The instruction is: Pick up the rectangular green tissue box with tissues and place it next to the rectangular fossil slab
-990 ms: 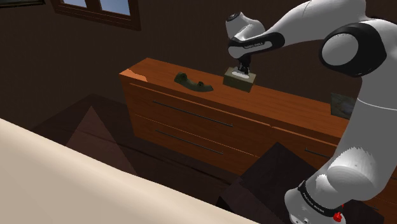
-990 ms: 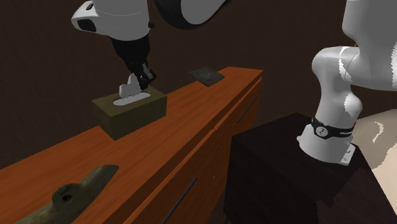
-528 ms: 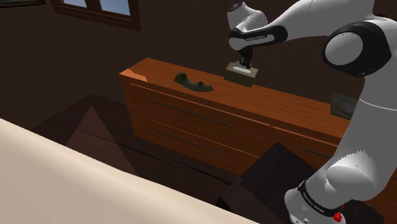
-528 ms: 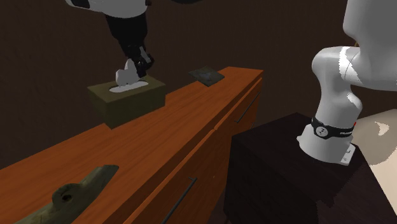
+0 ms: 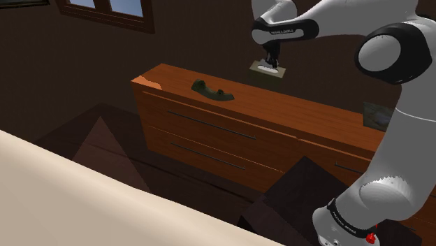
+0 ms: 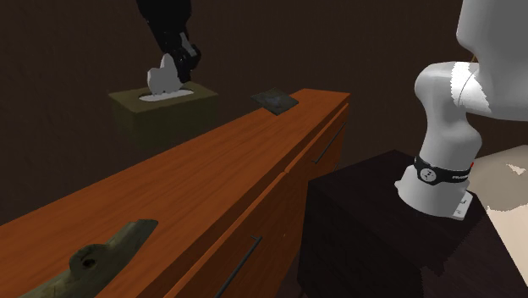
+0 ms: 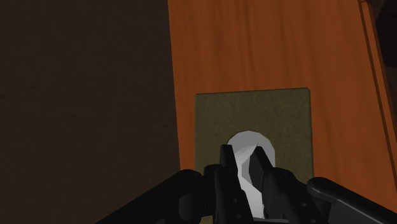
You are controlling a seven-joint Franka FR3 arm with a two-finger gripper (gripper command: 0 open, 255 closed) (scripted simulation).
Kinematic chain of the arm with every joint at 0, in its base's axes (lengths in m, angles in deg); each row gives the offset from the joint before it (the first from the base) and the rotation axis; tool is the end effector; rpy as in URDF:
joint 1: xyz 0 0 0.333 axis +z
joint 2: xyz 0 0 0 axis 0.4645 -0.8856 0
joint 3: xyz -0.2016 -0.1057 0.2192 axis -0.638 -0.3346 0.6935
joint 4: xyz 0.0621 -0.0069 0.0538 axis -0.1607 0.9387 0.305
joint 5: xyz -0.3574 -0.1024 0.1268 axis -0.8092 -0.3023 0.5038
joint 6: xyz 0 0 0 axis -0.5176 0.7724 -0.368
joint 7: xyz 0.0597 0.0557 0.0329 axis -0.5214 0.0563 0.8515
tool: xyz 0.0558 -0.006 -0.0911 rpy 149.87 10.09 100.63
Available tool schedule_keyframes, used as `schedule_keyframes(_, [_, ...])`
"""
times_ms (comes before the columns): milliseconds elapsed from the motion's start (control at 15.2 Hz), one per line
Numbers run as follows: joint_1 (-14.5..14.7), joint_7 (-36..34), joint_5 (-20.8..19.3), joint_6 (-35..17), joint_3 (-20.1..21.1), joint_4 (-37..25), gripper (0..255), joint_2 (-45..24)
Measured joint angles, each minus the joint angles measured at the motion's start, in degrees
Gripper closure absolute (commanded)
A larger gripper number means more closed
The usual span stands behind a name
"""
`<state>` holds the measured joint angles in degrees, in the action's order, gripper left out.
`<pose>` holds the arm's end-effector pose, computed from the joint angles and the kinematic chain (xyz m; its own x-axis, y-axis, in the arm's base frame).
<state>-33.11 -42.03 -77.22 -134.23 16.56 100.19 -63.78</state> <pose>0.6263 -0.1901 0.5085 0.9414 0.1950 -0.2753 0.3095 -0.8238 0.4749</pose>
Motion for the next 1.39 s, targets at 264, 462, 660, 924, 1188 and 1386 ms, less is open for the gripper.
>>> schedule_keyframes(264, [0.05,1.5,0.22,2.48,-0.02,-2.71,255,0.18])
schedule_keyframes(462, [0.12,2.52,0.39,4.29,-0.02,-4.92,255,0.02])
schedule_keyframes(660, [0.18,3.68,0.56,6.39,-0.03,-7.69,255,-0.35])
schedule_keyframes(924, [-0.01,5.04,0.61,7.92,-0.19,-9.3,255,0.03])
schedule_keyframes(1188, [-1.86,6.32,-0.21,4.03,-1.36,-0.77,255,6.03])
schedule_keyframes(1386, [-3.46,7.87,-1.08,1.12,-2.6,5.86,255,11.14])
